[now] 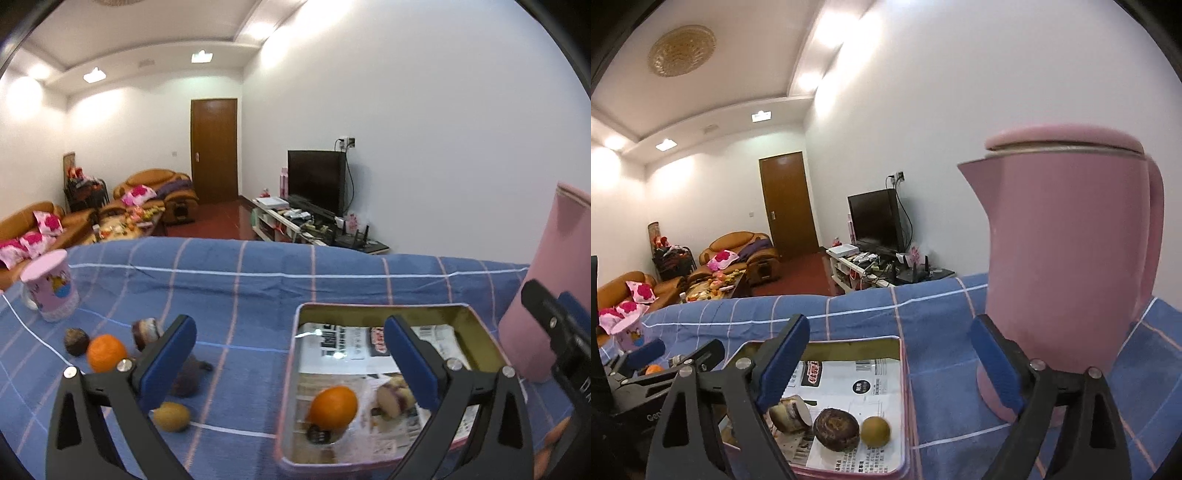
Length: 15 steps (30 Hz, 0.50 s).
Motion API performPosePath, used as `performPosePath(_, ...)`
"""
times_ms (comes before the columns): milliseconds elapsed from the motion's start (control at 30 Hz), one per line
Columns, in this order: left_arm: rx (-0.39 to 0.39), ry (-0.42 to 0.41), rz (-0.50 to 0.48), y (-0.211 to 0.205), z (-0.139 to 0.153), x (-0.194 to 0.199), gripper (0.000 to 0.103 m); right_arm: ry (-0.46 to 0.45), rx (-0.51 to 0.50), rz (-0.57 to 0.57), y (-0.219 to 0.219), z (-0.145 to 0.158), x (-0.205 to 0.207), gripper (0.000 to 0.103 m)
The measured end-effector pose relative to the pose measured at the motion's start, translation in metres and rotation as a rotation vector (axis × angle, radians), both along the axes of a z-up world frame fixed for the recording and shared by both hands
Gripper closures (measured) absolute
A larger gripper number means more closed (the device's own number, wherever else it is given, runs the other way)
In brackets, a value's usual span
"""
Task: Organize fruits
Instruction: 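Withdraw both open tools from the tin box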
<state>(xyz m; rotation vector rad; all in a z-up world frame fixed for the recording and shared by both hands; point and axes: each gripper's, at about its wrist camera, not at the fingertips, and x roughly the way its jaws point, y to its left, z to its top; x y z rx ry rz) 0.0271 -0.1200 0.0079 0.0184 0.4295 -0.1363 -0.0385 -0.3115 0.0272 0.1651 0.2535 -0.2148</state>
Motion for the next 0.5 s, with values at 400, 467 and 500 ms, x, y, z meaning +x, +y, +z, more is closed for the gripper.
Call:
performPosePath(400,0.045,-0.031,-0.006,0.006,-0.002,-0.015,0.0,-0.009,0.028,-0.039,-0.001,-0.002,-0.013,0.013)
performPosePath(467,0.047,-0.034,-0.009,0.008,-0.002,-0.017,0.0,-0.015,0.035,-0.056,0.0,-0.002,-0.018,0.013)
performPosePath(500,0.047,-0.035,-0.011,0.009,-0.001,-0.018,0.0,-0.019,0.039,-0.068,0.0,-0.002,-0.02,0.013)
